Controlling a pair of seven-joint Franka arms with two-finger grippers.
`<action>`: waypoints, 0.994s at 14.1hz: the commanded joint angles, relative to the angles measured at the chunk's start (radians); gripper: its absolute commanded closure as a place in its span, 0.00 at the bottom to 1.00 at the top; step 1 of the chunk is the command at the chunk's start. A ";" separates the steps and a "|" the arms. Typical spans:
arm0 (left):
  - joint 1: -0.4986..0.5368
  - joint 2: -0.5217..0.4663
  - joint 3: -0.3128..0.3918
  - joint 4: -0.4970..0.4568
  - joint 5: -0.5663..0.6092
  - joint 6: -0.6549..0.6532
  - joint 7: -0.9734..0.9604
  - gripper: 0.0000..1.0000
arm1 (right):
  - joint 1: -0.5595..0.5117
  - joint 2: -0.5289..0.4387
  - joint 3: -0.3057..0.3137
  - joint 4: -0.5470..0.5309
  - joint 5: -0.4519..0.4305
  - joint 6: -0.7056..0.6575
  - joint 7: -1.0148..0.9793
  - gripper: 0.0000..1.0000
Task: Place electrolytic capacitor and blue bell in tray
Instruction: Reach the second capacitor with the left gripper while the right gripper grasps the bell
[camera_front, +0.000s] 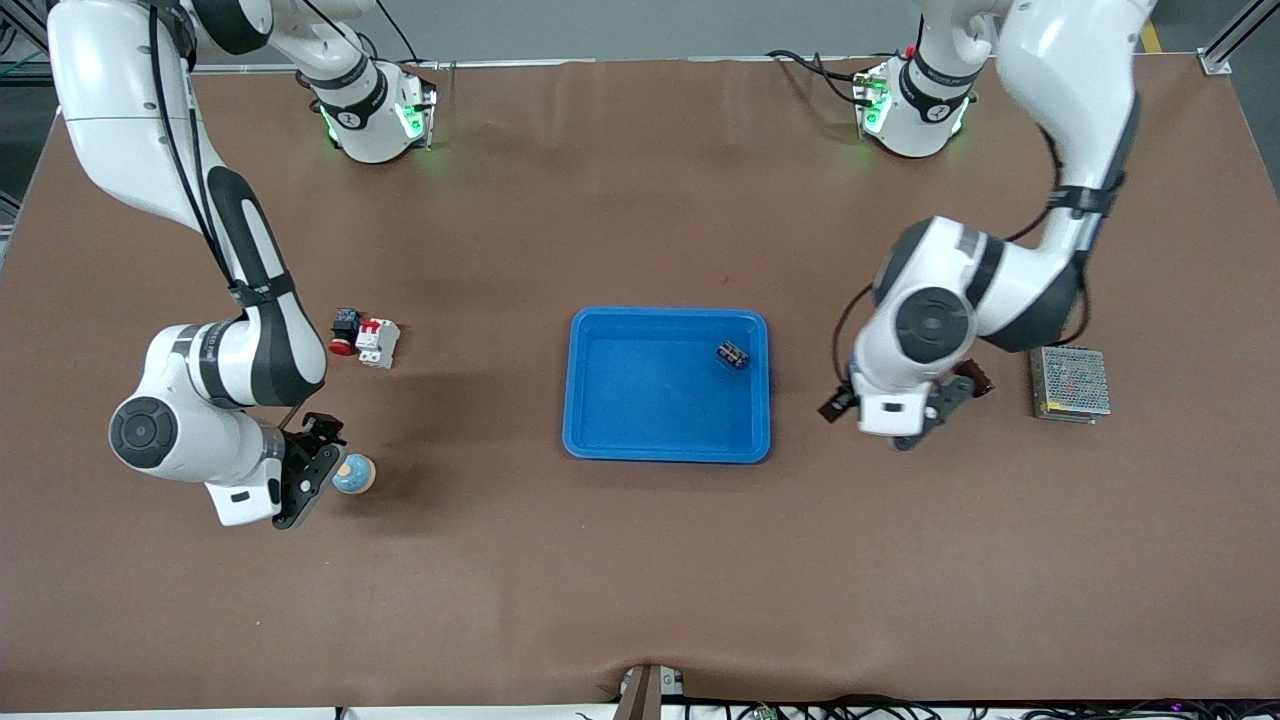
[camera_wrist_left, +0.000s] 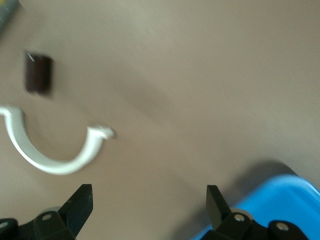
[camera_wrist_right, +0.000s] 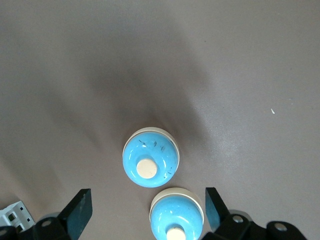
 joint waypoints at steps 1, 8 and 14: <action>0.116 -0.074 -0.011 -0.093 0.017 0.014 0.153 0.00 | 0.006 -0.003 0.005 -0.027 -0.010 0.042 -0.031 0.00; 0.313 -0.116 -0.013 -0.302 0.061 0.271 0.335 0.00 | -0.003 0.028 0.007 -0.041 -0.006 0.119 -0.051 0.00; 0.362 -0.102 -0.007 -0.446 0.122 0.466 0.336 0.04 | 0.001 0.048 0.009 -0.068 0.003 0.176 -0.071 0.00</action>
